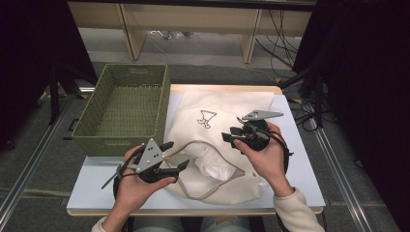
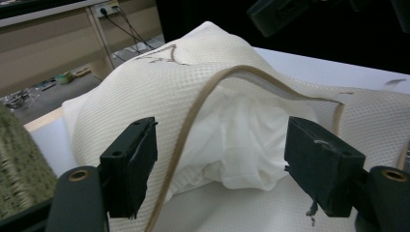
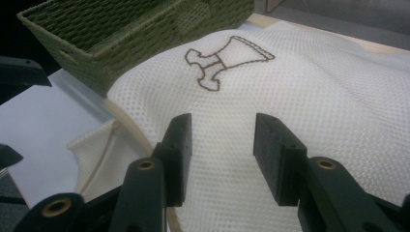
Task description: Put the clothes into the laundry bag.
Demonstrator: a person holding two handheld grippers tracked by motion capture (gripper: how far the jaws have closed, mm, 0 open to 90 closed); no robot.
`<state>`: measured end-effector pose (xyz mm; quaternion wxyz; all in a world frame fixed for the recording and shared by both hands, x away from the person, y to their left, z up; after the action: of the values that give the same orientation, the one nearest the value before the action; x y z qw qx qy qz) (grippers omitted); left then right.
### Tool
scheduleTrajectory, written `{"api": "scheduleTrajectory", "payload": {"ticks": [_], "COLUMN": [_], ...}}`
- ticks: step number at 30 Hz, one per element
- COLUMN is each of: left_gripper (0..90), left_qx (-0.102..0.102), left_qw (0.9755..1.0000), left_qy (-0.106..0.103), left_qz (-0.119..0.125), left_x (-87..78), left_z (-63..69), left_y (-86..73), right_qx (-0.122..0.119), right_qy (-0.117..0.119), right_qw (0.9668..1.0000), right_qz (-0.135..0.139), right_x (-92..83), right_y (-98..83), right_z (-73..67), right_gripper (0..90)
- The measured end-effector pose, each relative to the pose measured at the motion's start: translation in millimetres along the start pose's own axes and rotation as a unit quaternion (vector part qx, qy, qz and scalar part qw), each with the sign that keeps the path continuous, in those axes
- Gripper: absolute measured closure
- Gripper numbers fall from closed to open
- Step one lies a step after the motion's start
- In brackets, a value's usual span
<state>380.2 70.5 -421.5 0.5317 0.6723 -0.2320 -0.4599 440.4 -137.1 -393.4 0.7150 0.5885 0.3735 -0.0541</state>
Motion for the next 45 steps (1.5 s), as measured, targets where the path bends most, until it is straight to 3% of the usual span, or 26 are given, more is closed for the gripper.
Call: {"api": "scheduleTrajectory", "payload": {"ticks": [4, 5, 6, 11, 13, 15, 16, 17, 20, 21, 24, 25, 27, 29, 30, 32, 38, 43, 45], "left_gripper": [27.4, 27.5, 27.5, 28.2, 28.4, 28.5, 28.6, 28.7, 28.8, 28.8, 29.0, 29.1, 29.2, 29.2, 29.2, 29.2, 29.3, 29.1, 29.1], "left_qx": [-0.01, -0.02, -0.013, -0.023, -0.033, -0.036, -0.037, -0.041, -0.05, -0.053, -0.065, -0.067, -0.073, -0.08, -0.083, -0.086, -0.098, -0.109, -0.111], "left_qw": [0.9998, 0.9994, 0.9992, 0.9973, 0.9962, 0.9949, 0.9945, 0.9937, 0.9911, 0.9901, 0.9862, 0.9855, 0.9835, 0.9813, 0.98, 0.9779, 0.9732, 0.9705, 0.9699], "left_qy": [0.018, 0.019, 0.028, 0.062, 0.073, 0.086, 0.091, 0.097, 0.114, 0.121, 0.14, 0.144, 0.153, 0.161, 0.166, 0.174, 0.192, 0.199, 0.201], "left_qz": [0.005, 0.021, 0.026, 0.032, 0.036, 0.038, 0.037, 0.039, 0.046, 0.049, 0.058, 0.06, 0.064, 0.069, 0.072, 0.076, 0.078, 0.081, 0.081], "left_x": [-9.0, -10.7, -14.5, -32.0, -38.2, -44.9, -47.6, -51.1, -62.8, -67.0, -79.9, -82.7, -90.1, -96.9, -101.0, -106.9, -119.8, -125.6, -127.6], "left_z": [-12.1, -14.2, -21.0, -43.8, -51.2, -59.1, -61.9, -65.3, -75.0, -78.4, -88.6, -90.8, -95.4, -99.4, -101.8, -105.6, -116.3, -121.4, -123.2], "left_y": [-3.1, -2.2, -2.2, -8.9, -11.8, -14.5, -15.8, -17.4, -20.8, -21.8, -25.5, -26.4, -28.6, -30.3, -31.2, -32.8, -40.6, -45.8, -47.3], "right_qx": [0.01, 0.004, 0.016, 0.009, 0.024, 0.02, 0.035, 0.026, 0.048, 0.038, 0.059, 0.052, 0.069, 0.064, 0.06, 0.069, 0.068, 0.082, 0.074], "right_qy": [-0.006, -0.012, -0.009, -0.018, -0.02, -0.031, -0.028, -0.034, -0.036, -0.048, -0.053, -0.055, -0.061, -0.057, -0.068, -0.064, -0.071, -0.068, -0.069], "right_qw": [0.9999, 0.9999, 0.9998, 0.9998, 0.9995, 0.9993, 0.999, 0.9991, 0.9982, 0.9981, 0.9968, 0.9971, 0.9957, 0.9964, 0.9959, 0.9954, 0.9951, 0.9942, 0.9949], "right_qz": [-0.006, -0.003, -0.009, -0.003, -0.011, -0.007, -0.01, -0.006, -0.007, -0.004, -0.009, -0.001, -0.005, -0.002, -0.001, -0.012, -0.007, -0.011, -0.008], "right_x": [0.5, 0.8, 0.4, 0.0, -0.7, -0.4, 0.2, -0.1, -2.2, -2.5, -3.4, -2.4, -3.1, -2.8, -3.0, -3.9, -0.7, -1.2, -1.4], "right_y": [-2.2, -2.3, -3.2, -4.1, -6.2, -8.0, -9.3, -9.0, -9.0, -9.0, -10.7, -10.1, -11.0, -11.0, -11.1, -12.6, -13.8, -14.5, -14.4], "right_z": [3.7, 6.7, 5.8, 16.4, 18.7, 25.6, 26.5, 31.4, 37.9, 44.4, 52.4, 56.8, 59.6, 63.1, 66.0, 66.2, 73.0, 73.6, 76.6], "right_gripper": [58.8, 58.8, 58.8, 58.4, 58.4, 58.4, 58.4, 58.4, 58.3, 58.2, 58.3, 58.3, 58.3, 58.3, 58.2, 58.1, 57.8, 57.5, 57.3]}}
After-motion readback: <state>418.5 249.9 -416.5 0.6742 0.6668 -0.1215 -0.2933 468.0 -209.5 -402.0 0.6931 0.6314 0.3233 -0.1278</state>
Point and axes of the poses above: each handheld gripper's, and its own axes: x roughly forward along the jaws, y roughly out of its top, z roughly to its right, the point moved 8 cm from there along x, roughly forward along the jaws, and after that the axes turned 15 degrees about -y, right-handed, at the moved point
